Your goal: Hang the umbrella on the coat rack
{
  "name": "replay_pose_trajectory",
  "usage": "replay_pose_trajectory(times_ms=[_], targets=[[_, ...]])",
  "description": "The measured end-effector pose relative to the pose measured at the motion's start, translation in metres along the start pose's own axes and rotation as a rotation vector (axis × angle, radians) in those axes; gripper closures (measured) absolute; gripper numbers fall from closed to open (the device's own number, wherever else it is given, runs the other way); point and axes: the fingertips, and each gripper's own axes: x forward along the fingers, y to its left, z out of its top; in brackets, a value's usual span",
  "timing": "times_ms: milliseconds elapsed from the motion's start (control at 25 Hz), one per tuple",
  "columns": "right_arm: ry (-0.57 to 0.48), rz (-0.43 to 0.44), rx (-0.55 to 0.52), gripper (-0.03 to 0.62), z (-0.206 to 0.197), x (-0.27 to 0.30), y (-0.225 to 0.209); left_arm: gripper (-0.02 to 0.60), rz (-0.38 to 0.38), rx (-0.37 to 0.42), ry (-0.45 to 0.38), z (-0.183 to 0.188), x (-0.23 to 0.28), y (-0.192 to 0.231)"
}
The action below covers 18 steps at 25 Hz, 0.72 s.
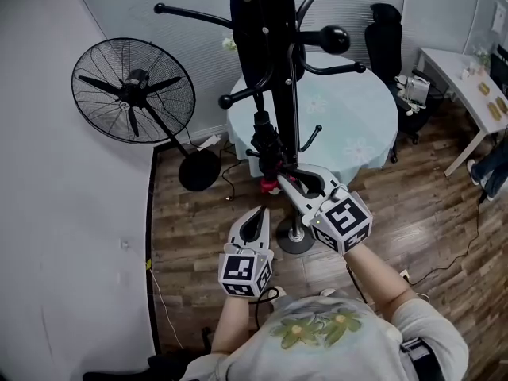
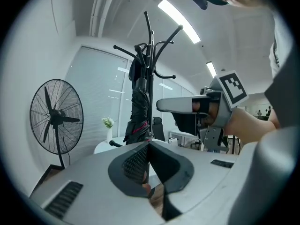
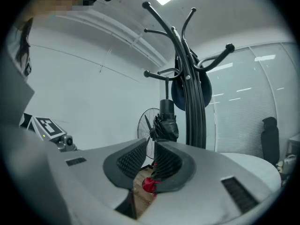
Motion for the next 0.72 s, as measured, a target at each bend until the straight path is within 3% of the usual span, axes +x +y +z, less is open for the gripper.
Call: replay_pose_trajectory(times_ms=[160,720], targets=[[-0.017,-0.003,0.035,0.588,-0.010,-0.011,-0.001,0.578,-0.013,0.010,-0.016,0.007,0.002,-0.012],[0.013,0.055,0.079,0.591,-0.033,-0.037,0.017,0.578,0.001,-0.012,-0.044,0.015,0.004,-0.030]])
